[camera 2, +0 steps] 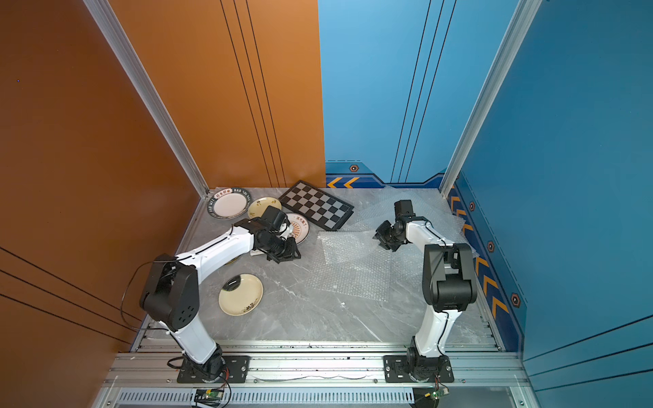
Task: Unpack dinner plates from bubble wrap
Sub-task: Pick up the bubble wrap from the center of the board.
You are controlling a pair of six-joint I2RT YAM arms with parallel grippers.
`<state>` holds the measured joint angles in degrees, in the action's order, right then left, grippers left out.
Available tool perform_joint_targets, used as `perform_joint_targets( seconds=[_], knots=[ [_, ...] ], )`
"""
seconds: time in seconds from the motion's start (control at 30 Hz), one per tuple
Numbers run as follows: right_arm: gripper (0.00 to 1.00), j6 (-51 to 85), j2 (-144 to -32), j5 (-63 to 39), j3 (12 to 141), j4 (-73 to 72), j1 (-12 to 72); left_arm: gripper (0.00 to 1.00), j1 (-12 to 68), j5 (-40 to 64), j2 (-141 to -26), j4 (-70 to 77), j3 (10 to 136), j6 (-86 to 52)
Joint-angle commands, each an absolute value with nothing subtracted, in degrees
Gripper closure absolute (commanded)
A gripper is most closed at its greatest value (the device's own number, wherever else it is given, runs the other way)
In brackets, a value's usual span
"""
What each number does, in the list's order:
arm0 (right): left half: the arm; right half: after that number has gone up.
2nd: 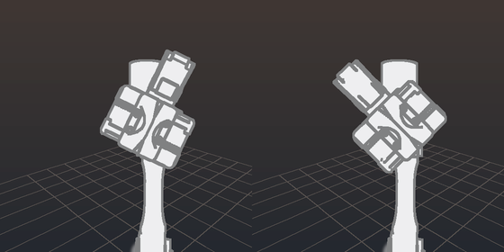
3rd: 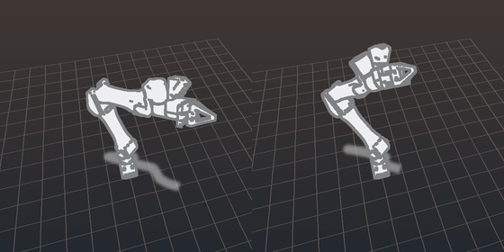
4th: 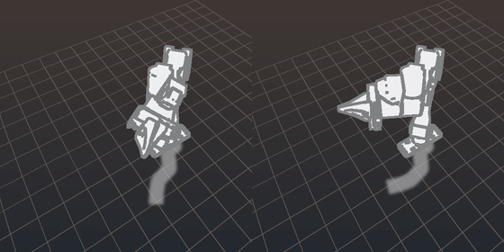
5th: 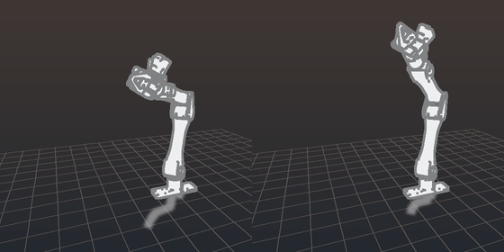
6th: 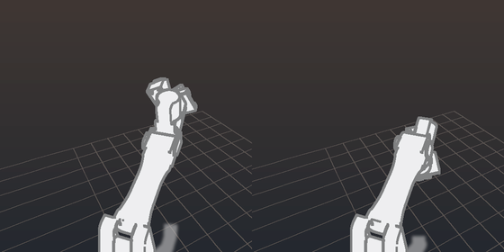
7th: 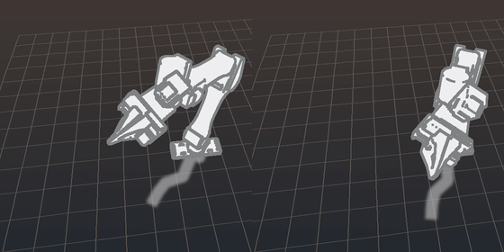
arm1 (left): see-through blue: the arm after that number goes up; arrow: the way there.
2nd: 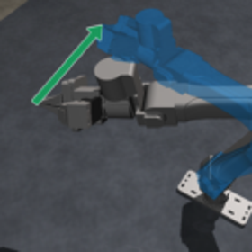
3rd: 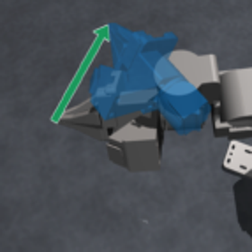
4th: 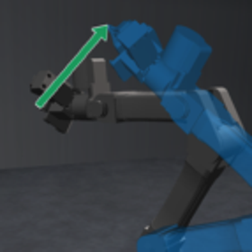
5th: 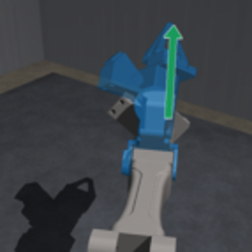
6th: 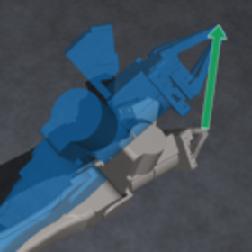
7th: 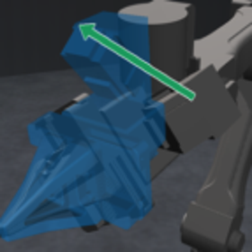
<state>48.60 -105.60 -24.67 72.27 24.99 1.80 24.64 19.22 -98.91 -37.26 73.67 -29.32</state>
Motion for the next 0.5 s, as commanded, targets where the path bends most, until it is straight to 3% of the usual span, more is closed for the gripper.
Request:
perform_joint_targets(
  seconds=[0.0,0.17,0.47],
  knots=[
    [1.0,50.3,-102.6,-20.1,76.4,21.7,1.2,0.66,23.7,20.8,-96.5,-38.6,72.7,-28.0],
    [1.0,50.1,-99.4,-19.9,86.8,21.2,-1.7,0.66,23.3,21.3,-96.3,-38.7,73.2,-28.2],
    [1.0,54.4,-102.6,-30.8,116.3,15.5,-10.2,0.67,23.5,22.7,-97.6,-38.7,76.9,-28.7]
  ],
)
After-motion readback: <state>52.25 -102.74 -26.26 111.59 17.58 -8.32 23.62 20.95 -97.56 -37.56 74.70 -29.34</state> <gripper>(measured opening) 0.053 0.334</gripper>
